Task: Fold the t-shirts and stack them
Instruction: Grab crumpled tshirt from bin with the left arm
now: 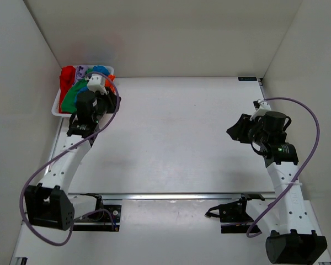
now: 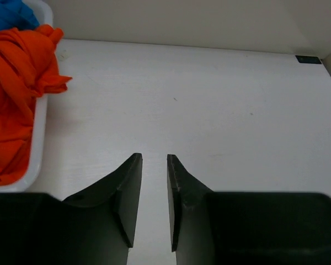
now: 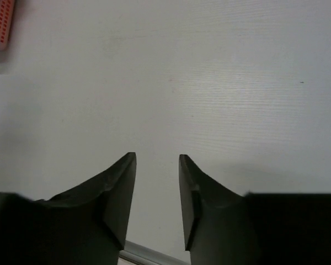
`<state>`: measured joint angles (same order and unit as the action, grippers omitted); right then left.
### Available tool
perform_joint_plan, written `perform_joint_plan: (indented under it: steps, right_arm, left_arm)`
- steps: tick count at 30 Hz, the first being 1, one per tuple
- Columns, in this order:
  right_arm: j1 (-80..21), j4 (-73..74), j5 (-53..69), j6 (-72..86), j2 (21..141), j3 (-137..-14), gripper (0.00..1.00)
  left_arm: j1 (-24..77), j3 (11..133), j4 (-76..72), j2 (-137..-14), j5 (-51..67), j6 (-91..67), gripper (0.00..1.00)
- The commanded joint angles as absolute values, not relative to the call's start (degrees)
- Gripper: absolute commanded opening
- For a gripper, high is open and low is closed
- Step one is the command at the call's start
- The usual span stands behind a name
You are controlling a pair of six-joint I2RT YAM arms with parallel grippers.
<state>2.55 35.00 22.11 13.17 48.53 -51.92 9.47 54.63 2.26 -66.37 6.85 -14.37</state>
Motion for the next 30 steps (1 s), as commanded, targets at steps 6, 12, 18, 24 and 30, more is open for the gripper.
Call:
perform_joint_plan:
  steps: [6, 12, 18, 24, 30]
  right_arm:
    - [1.94, 30.24, 21.97, 12.65, 49.57, -52.91, 0.56]
    - [3.34, 26.11, 25.84, 14.94, 50.97, -49.23, 0.58]
    - [3.34, 24.7, 26.63, 15.38, 52.91, -48.95, 0.58]
    - [2.9, 24.61, 26.19, 15.55, 54.75, -49.05, 0.59]
    - [1.85, 23.64, 25.93, 15.82, 55.54, -47.82, 0.58]
  left_arm:
    - [5.1, 68.01, 4.12, -82.33, -1.48, -15.38, 0.81]
    - [0.01, 77.07, 6.06, -94.21, -4.66, -16.35, 0.32]
    - [0.09, 83.75, 7.64, -102.74, -10.36, -15.73, 0.76]
    - [-2.11, 91.3, 8.34, -112.04, -12.74, -15.73, 0.79]
    - [-2.55, 99.84, 12.83, -117.52, -14.32, -15.82, 0.02]
